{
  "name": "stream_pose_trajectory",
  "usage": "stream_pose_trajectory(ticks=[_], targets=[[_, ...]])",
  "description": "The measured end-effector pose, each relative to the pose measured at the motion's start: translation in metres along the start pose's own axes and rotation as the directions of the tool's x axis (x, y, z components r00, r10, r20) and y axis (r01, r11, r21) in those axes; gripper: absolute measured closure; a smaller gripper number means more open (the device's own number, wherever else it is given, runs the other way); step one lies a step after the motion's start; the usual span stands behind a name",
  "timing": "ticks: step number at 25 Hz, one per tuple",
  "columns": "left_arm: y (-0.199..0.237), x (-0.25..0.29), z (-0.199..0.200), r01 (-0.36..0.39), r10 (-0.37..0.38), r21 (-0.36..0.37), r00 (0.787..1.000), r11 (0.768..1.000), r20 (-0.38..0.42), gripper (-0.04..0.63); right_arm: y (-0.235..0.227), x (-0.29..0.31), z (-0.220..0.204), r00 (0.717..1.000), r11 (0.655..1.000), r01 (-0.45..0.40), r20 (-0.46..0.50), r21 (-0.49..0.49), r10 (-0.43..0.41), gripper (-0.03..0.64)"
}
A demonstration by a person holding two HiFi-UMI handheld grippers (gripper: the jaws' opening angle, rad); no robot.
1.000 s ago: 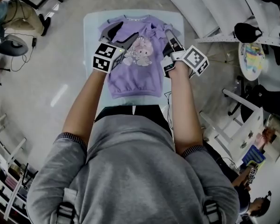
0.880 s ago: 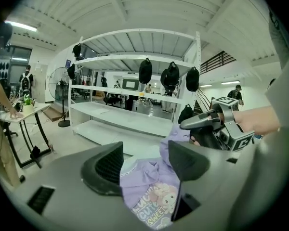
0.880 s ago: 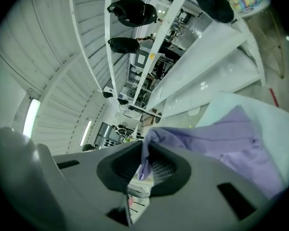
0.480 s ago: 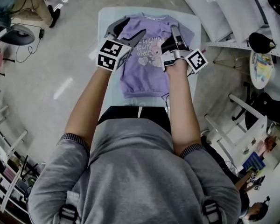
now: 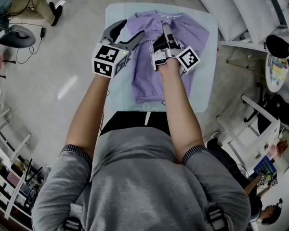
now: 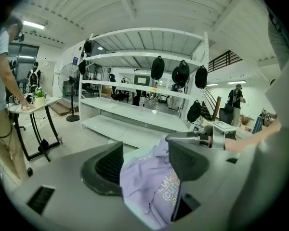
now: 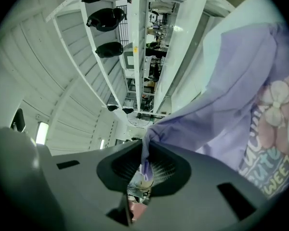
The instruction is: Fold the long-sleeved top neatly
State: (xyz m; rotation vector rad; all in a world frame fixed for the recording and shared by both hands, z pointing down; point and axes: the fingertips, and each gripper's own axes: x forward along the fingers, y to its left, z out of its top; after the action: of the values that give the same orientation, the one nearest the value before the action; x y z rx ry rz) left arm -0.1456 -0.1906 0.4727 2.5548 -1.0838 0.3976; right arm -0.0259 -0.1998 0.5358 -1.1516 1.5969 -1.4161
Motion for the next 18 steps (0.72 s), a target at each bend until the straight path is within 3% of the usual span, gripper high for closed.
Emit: stream_pose_trajectory(ticks=[6, 12, 15, 18], targets=[[0.019, -0.009, -0.020, -0.015, 0.015, -0.018, 1.000, 1.000, -0.022, 0.276, -0.046, 0.018, -0.048, 0.992, 0.996, 0.094, -0.080, -0.007, -0.094, 0.563], [0.026, -0.018, -0.033, -0.020, 0.019, -0.037, 0.999, 0.999, -0.031, 0.276, -0.090, 0.011, -0.078, 0.964, 0.973, 0.229, -0.137, -0.017, -0.229, 0.537], [0.026, -0.022, -0.039, -0.015, 0.013, -0.041, 0.999, 0.999, -0.037, 0.276, -0.108, 0.001, -0.091, 0.936, 0.953, 0.303, -0.177, -0.029, -0.303, 0.435], [0.024, -0.027, -0.044, -0.009, 0.007, -0.044, 0.999, 0.999, -0.044, 0.276, -0.108, -0.008, -0.099, 0.920, 0.945, 0.322, -0.214, -0.066, -0.328, 0.387]])
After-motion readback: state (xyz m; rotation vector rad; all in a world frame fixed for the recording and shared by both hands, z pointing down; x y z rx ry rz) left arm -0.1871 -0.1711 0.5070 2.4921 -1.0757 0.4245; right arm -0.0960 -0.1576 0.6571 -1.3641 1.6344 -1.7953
